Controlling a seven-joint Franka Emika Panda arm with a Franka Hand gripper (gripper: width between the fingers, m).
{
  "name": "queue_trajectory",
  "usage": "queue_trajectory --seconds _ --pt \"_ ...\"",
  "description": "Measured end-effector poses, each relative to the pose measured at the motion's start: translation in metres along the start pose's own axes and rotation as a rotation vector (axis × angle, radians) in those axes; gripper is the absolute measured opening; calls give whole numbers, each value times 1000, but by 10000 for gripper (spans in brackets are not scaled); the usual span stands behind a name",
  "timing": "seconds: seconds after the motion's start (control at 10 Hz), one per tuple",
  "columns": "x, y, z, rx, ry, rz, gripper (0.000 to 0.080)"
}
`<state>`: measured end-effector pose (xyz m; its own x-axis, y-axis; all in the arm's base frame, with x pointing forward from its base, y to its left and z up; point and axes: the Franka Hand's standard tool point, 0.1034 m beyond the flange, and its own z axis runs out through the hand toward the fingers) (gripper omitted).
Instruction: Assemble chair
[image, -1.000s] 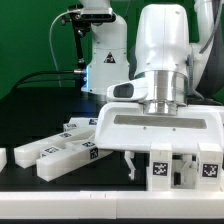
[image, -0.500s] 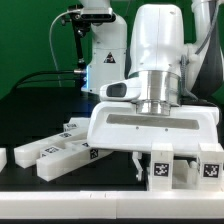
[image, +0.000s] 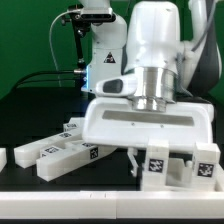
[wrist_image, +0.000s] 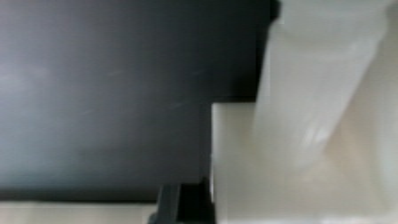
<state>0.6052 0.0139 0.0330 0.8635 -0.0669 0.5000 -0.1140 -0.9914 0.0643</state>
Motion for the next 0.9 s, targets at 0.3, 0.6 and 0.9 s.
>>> queue_trajectory --seconds 0.3,0.6,0.9 --pt "7 18 -35 57 -172 15 30" --pt "8 10 -43 120 -417 63 30" --pt "1 0 -46 101 -607 38 30"
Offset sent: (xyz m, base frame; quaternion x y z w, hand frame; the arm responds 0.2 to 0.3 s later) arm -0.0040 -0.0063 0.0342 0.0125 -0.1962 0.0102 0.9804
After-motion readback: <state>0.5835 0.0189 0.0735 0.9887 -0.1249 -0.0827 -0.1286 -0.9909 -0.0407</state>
